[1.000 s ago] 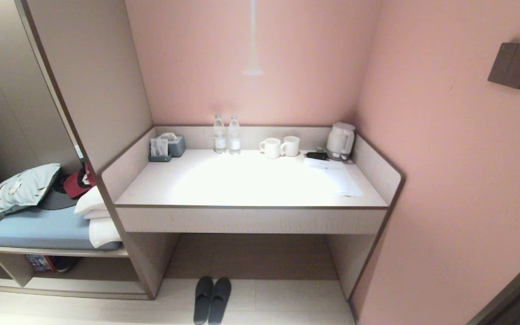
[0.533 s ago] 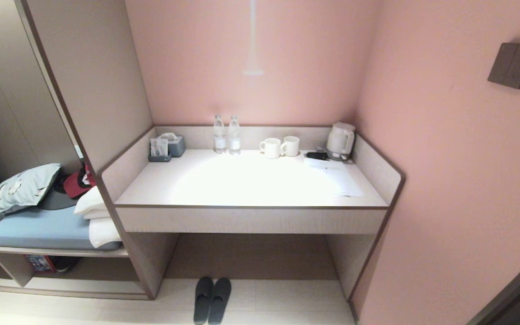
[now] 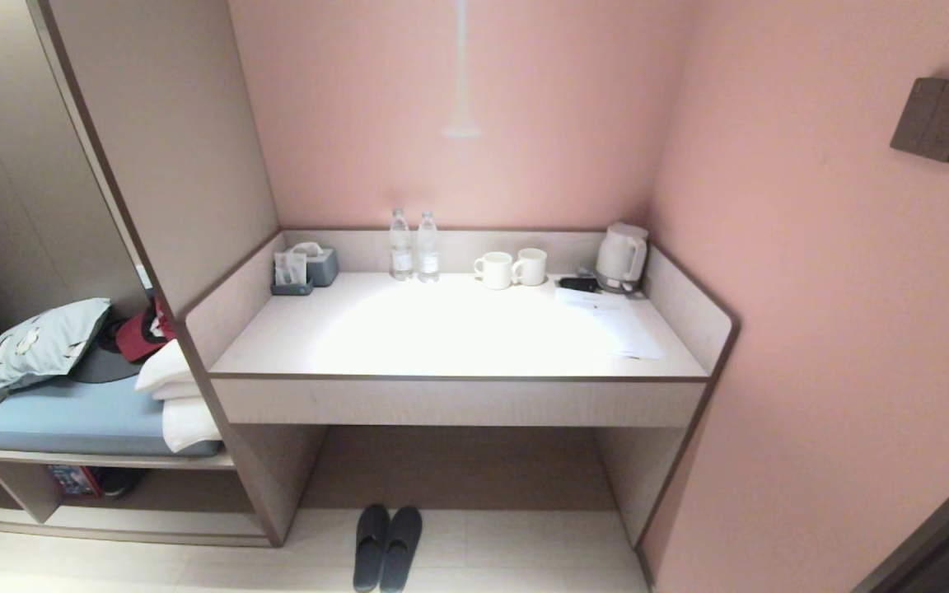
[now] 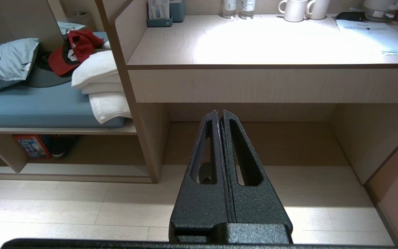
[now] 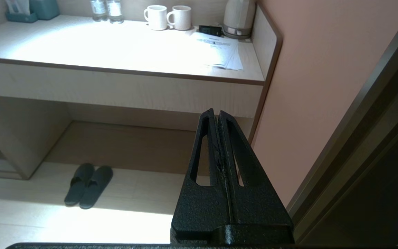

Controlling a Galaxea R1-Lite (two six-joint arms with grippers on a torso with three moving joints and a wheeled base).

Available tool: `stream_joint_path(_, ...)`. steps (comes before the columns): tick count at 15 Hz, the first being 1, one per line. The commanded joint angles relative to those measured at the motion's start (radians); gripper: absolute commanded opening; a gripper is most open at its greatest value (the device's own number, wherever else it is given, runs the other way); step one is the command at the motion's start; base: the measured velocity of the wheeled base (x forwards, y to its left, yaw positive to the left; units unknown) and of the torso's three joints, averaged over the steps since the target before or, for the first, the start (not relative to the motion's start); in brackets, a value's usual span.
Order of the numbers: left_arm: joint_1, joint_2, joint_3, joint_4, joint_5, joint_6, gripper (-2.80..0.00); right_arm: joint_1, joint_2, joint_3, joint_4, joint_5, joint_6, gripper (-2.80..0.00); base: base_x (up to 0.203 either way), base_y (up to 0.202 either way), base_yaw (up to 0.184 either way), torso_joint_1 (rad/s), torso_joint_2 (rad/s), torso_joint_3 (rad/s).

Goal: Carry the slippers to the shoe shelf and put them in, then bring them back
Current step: Pick up the slippers on the floor

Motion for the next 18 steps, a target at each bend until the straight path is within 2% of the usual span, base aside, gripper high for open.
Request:
stream_joint_path(1,0.000,0.000,0.000,-0.001,0.000,0.000,-2.80,-0.001,0.000,0.000,0.000,0.001,-0.001,-2.80,0.000,0.000,0.000,0.000,0.00,0.000)
stream_joint_path(18,0.000,0.000,0.000,-0.001,0.000,0.000,-2.80,-0.001,0.001,-0.002,0.000,-0.001,0.003,-2.80,0.000,0.000,0.000,-0.139,0.31,0.164)
